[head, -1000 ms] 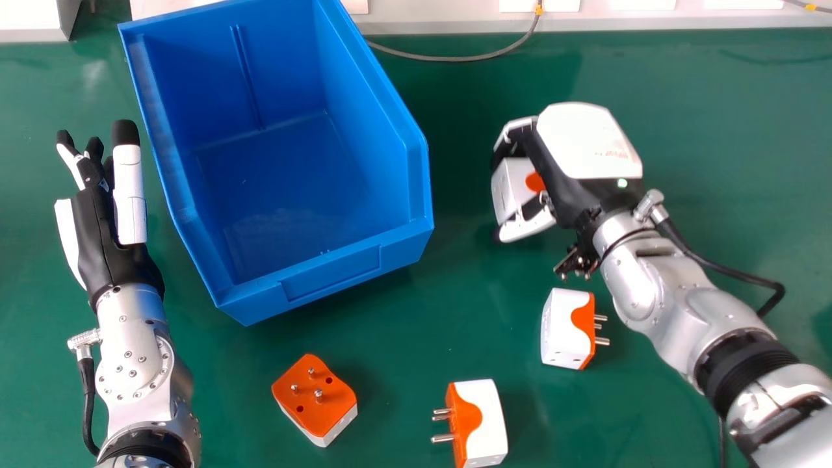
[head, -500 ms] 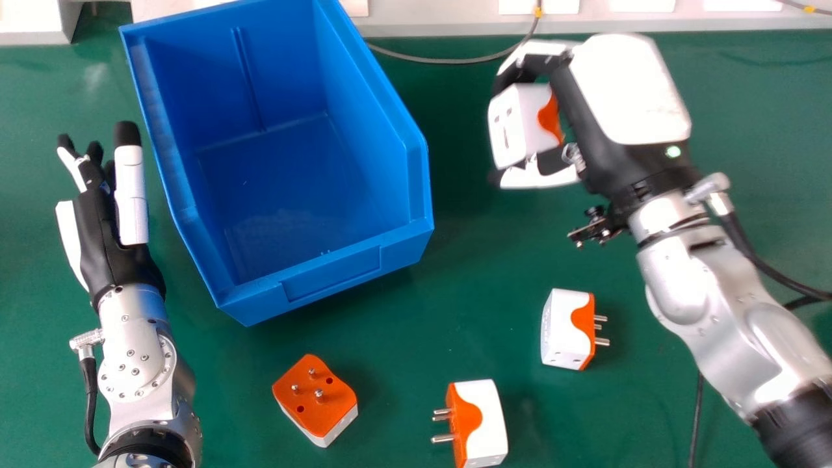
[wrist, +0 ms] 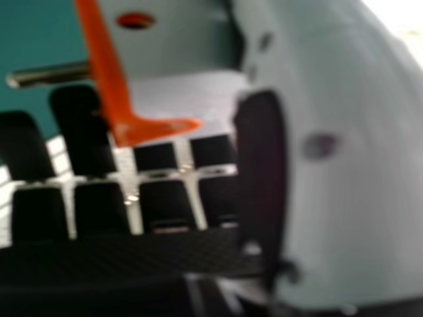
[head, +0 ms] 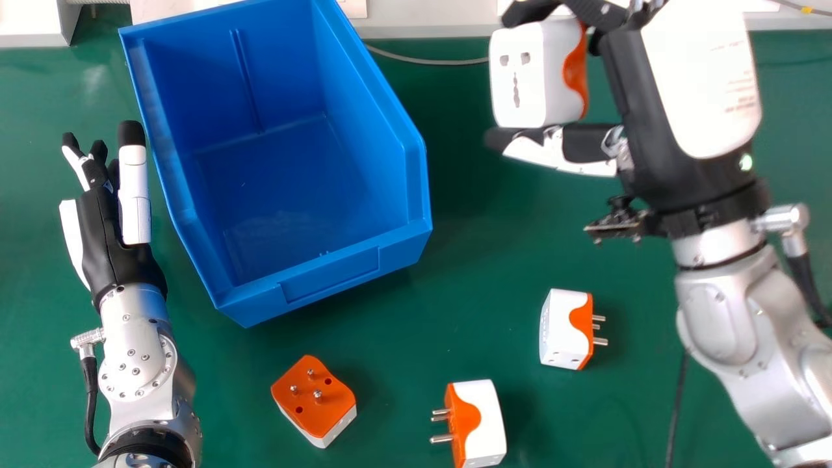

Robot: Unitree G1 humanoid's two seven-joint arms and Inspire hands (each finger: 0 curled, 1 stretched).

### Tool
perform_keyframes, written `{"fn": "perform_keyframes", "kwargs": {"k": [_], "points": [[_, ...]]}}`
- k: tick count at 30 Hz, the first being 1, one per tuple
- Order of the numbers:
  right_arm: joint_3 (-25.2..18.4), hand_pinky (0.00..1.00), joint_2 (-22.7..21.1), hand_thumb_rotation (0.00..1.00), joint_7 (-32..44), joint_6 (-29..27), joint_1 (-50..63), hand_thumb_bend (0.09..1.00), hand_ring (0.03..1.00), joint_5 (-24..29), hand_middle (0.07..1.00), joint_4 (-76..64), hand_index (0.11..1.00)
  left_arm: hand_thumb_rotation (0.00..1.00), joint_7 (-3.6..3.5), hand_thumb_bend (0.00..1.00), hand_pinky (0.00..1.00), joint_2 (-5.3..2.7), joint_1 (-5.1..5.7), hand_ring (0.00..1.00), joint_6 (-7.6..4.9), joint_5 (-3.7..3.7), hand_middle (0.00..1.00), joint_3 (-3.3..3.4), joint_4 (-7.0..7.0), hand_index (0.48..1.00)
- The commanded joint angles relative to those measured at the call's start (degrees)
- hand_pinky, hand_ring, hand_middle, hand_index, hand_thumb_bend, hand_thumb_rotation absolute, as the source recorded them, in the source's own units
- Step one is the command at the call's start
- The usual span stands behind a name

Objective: Pick all objects and put in blue box

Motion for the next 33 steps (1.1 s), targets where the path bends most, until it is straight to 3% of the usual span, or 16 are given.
{"fn": "perform_keyframes", "kwargs": {"k": [1,6,9,18,25,33], "points": [[1.2,0.33,0.7,0.00,-2.7,-3.4,-1.3,0.500,0.431,-1.6,0.495,1.5,0.492,0.90,0.52,1.00,0.94,-0.08,-1.40,0.98,-0.65,0.77,1.00,-0.51,-0.40,0.993],[2.9,0.33,0.3,0.00,-5.0,-8.4,-3.3,0.500,0.435,-5.3,0.500,4.6,0.488,0.90,1.71,1.00,0.94,-0.92,-1.54,0.98,-1.12,1.39,0.99,-1.16,-0.56,0.992],[2.5,0.33,1.0,0.00,-4.3,-8.5,-4.1,0.500,0.437,-6.1,0.504,3.8,0.487,0.90,2.47,1.00,0.94,-1.18,-1.53,0.98,-1.14,1.77,0.99,-1.65,-0.55,0.992],[4.9,0.32,7.9,0.00,-3.8,-6.0,-8.2,0.499,0.442,-7.7,0.517,3.3,0.487,0.90,2.91,1.00,0.93,-1.33,-1.84,0.97,-0.96,1.69,0.99,-1.92,-0.45,0.991],[6.2,0.32,11.2,0.00,0.7,-7.0,-13.4,0.498,0.443,-3.8,0.521,6.9,0.491,0.90,3.67,0.99,0.93,-1.44,-1.80,0.97,-1.21,1.85,0.99,-2.47,-0.58,0.991],[8.1,0.33,15.1,0.00,2.6,-4.7,-21.5,0.497,0.452,-4.6,0.522,14.4,0.502,0.90,3.24,0.99,0.93,-1.49,-1.81,0.97,-1.21,1.54,0.99,-2.55,-0.60,0.991]]}}
